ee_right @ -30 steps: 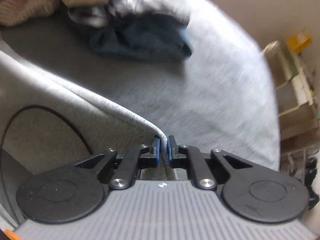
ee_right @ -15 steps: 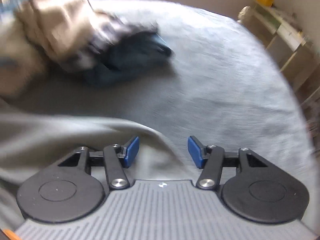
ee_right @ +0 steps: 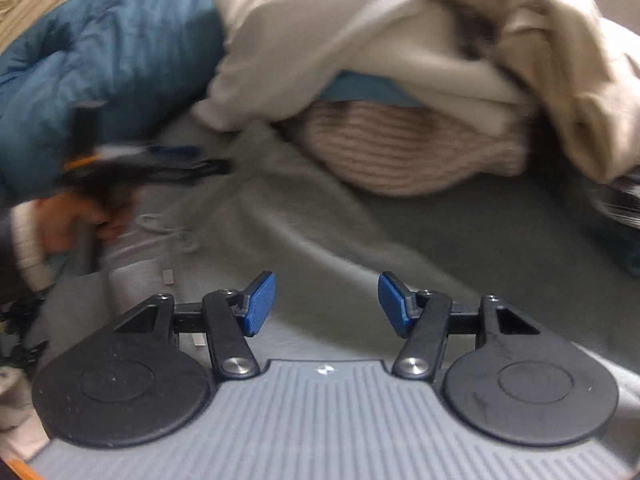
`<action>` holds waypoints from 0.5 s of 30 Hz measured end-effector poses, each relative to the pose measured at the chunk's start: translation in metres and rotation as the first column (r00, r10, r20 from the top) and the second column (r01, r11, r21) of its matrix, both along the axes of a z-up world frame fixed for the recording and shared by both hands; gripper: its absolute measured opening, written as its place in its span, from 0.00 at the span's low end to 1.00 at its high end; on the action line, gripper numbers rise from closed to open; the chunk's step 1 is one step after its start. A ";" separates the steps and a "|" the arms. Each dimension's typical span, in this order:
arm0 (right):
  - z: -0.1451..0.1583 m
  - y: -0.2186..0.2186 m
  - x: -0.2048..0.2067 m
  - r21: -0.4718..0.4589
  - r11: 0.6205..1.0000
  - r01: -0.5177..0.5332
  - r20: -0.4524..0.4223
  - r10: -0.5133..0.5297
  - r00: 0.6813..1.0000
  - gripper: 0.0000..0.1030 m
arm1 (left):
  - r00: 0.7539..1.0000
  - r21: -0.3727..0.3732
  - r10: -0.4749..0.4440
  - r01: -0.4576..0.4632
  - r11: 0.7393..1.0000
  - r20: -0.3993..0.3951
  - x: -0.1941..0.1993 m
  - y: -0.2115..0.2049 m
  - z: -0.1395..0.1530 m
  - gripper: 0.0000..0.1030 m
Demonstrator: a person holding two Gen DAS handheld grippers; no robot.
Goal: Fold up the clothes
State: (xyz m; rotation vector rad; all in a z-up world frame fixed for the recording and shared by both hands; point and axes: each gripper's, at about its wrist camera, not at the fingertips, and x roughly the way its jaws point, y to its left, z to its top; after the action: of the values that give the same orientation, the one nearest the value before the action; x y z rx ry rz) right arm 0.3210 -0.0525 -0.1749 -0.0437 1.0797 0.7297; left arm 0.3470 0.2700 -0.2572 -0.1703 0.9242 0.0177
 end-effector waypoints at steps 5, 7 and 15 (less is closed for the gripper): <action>-0.009 -0.013 -0.027 -0.098 0.994 0.055 -0.073 -0.062 0.995 0.57 | 0.999 -0.051 0.020 -0.022 0.998 -0.037 0.020 0.010 -0.026 0.50; -0.012 -0.027 -0.037 -0.135 0.985 0.103 -0.093 -0.116 0.989 0.57 | 0.999 -0.040 0.033 -0.033 0.999 -0.019 0.019 0.011 -0.030 0.37; -0.019 -0.047 -0.051 -0.185 0.955 0.234 -0.126 -0.259 0.958 0.57 | 0.981 -0.178 0.193 -0.184 0.967 0.035 -0.004 0.036 -0.019 0.03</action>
State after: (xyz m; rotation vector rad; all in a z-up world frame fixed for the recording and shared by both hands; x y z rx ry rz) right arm 0.2703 -0.0998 -0.1940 0.0022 1.2624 0.4196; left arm 0.3433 0.3064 -0.2760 -0.4189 0.8550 0.1085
